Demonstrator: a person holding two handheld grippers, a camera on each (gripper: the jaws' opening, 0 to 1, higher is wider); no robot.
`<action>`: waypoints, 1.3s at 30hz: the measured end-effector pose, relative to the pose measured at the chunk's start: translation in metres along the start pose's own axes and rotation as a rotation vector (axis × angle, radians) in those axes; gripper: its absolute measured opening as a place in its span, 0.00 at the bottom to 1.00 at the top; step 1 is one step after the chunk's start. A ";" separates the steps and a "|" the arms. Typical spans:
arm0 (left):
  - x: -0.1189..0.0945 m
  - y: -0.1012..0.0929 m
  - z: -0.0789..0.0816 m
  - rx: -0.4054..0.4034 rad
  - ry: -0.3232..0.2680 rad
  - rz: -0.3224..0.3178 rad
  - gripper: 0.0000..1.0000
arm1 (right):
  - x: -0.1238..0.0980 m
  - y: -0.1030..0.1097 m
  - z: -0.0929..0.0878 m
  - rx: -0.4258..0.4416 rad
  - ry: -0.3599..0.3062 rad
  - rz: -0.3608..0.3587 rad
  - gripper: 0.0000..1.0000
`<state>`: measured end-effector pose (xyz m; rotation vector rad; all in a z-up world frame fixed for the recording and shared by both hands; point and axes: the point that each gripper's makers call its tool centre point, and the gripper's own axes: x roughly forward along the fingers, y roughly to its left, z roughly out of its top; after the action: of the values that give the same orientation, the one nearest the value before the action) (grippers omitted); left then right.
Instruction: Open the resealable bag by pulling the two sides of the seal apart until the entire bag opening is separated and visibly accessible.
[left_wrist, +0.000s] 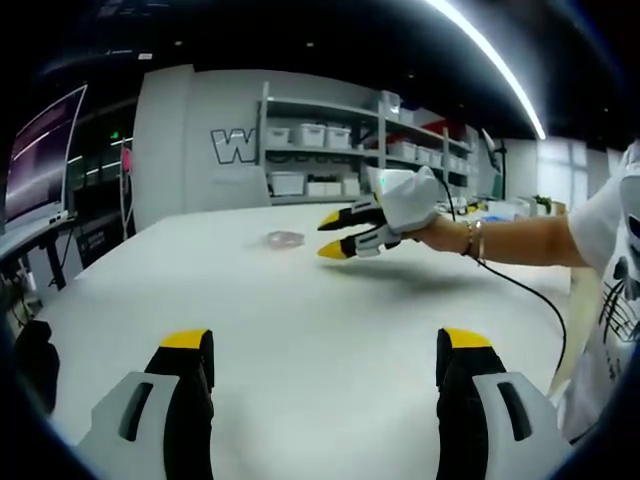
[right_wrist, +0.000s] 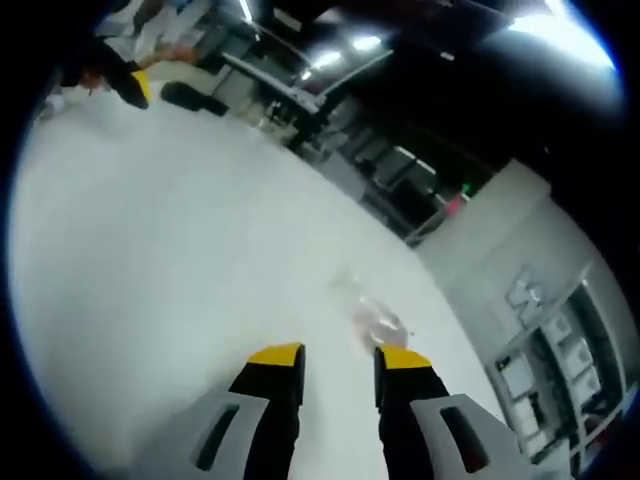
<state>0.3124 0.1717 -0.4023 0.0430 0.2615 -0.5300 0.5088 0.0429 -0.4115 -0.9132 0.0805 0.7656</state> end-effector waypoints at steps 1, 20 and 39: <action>0.000 0.000 0.000 0.000 0.000 0.000 0.91 | 0.002 0.000 0.000 -0.005 -0.001 0.003 0.25; 0.000 0.002 -0.002 -0.001 0.002 0.005 0.91 | 0.030 -0.005 0.006 -0.084 -0.003 0.012 0.23; -0.002 0.006 -0.006 -0.007 0.003 0.022 0.91 | 0.047 -0.003 0.000 -0.169 0.031 -0.002 0.21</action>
<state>0.3121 0.1786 -0.4080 0.0401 0.2649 -0.5076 0.5452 0.0684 -0.4267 -1.0860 0.0423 0.7652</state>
